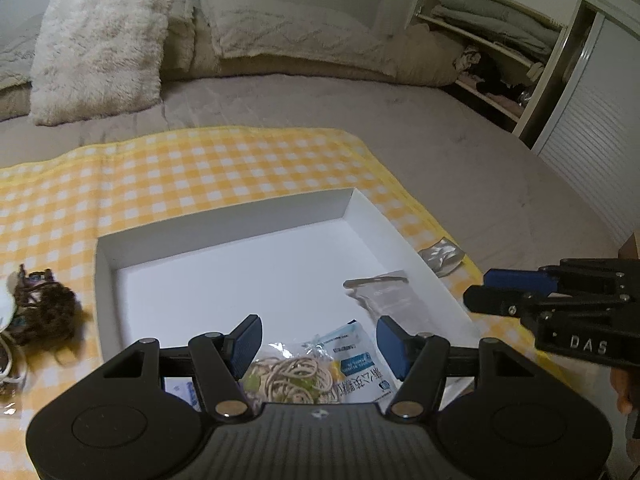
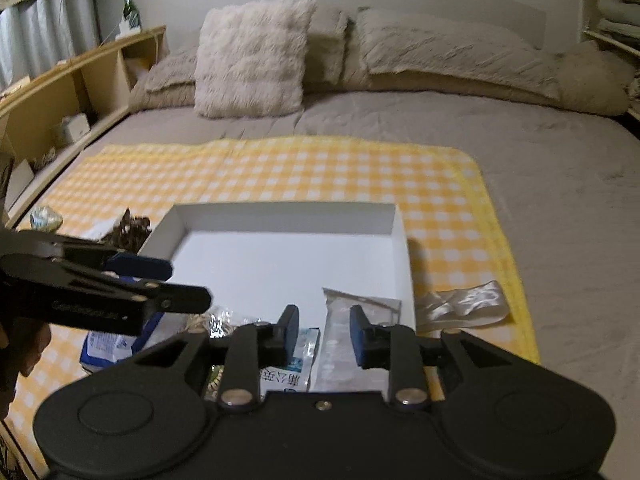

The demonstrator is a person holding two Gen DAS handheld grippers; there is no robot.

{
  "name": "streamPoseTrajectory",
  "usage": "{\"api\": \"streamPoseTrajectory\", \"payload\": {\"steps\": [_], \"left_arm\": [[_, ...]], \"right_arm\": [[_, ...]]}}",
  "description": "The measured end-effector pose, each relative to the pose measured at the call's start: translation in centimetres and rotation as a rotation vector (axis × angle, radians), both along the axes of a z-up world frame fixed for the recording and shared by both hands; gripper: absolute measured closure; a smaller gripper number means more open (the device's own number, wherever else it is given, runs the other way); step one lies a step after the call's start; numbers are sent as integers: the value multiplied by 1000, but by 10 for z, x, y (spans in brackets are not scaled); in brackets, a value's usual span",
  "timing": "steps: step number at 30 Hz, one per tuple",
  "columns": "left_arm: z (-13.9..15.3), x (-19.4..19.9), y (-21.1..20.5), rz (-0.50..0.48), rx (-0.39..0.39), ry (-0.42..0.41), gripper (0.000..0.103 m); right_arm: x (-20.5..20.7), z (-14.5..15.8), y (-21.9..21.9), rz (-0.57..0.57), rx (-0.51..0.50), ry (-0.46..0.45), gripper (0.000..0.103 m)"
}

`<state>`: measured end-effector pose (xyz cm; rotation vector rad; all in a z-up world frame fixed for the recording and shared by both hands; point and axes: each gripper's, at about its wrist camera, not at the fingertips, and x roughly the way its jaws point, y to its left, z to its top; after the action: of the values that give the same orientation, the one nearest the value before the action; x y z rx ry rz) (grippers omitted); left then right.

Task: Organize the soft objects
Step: 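Lift both open tools out of the white box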

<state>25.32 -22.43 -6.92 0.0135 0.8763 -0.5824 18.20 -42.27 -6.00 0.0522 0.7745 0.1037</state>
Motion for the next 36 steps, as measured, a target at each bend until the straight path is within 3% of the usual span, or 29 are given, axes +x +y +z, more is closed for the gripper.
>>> {"api": "streamPoseTrajectory", "payload": {"steps": [5, 8, 13, 16, 18, 27, 36], "left_arm": [[14, -15, 14, 16, -1, -29, 38], [22, -25, 21, 31, -1, -50, 24], [32, -44, 33, 66, 14, -108, 15], [38, -54, 41, 92, 11, -142, 4], [41, -60, 46, 108, 8, -173, 0], [47, -71, 70, 176, 12, -234, 0], [53, -70, 113, 262, 38, -268, 0]], "right_arm": [[-18, 12, 0, -45, 6, -55, 62], [-28, 17, 1, -69, 13, -82, 58], [-44, 22, 8, -95, 12, -111, 51], [-52, 24, 12, -116, 10, -126, 41], [-56, 25, 14, -136, 3, -134, 28], [-62, 28, 20, -205, -20, -163, 0], [-45, 31, 48, -171, -37, -195, 0]]}}
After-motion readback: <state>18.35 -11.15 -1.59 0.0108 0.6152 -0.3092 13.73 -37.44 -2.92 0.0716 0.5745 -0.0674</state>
